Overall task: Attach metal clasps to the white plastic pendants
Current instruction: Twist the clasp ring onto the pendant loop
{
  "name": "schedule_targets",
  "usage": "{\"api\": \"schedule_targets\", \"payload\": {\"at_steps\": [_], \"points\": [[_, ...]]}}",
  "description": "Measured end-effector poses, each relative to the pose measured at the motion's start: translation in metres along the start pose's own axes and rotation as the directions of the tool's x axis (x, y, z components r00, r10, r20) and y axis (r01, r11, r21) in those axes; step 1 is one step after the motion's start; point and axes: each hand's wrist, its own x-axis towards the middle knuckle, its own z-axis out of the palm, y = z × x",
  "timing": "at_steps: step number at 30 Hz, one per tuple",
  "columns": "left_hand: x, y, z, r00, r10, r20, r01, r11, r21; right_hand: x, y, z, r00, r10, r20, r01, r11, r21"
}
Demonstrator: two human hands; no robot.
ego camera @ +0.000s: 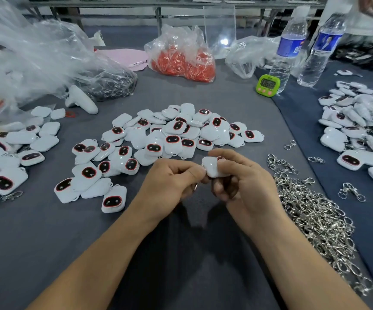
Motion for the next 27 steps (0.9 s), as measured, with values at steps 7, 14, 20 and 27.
{"api": "schedule_targets", "payload": {"at_steps": [7, 14, 20, 27], "points": [[-0.005, 0.006, 0.002, 0.972, 0.195, 0.129, -0.171, 0.222, 0.96, -0.01, 0.019, 0.004, 0.858, -0.499, 0.121, 0.402, 0.505, -0.764], [-0.005, -0.001, 0.007, 0.96, 0.277, -0.048, -0.153, 0.655, 0.74, 0.003, 0.004, 0.0, 0.961, -0.261, -0.096, 0.211, 0.909, -0.36], [0.004, -0.008, 0.0, 0.976, 0.095, -0.196, 0.016, 0.866, 0.499, 0.005, -0.018, -0.017, 0.994, 0.084, 0.066, -0.052, 0.919, -0.391], [0.005, -0.013, -0.004, 0.939, 0.185, -0.291, 0.038, 0.783, 0.621, 0.003, -0.055, -0.058, 0.971, -0.184, -0.15, 0.237, 0.806, 0.542]]}}
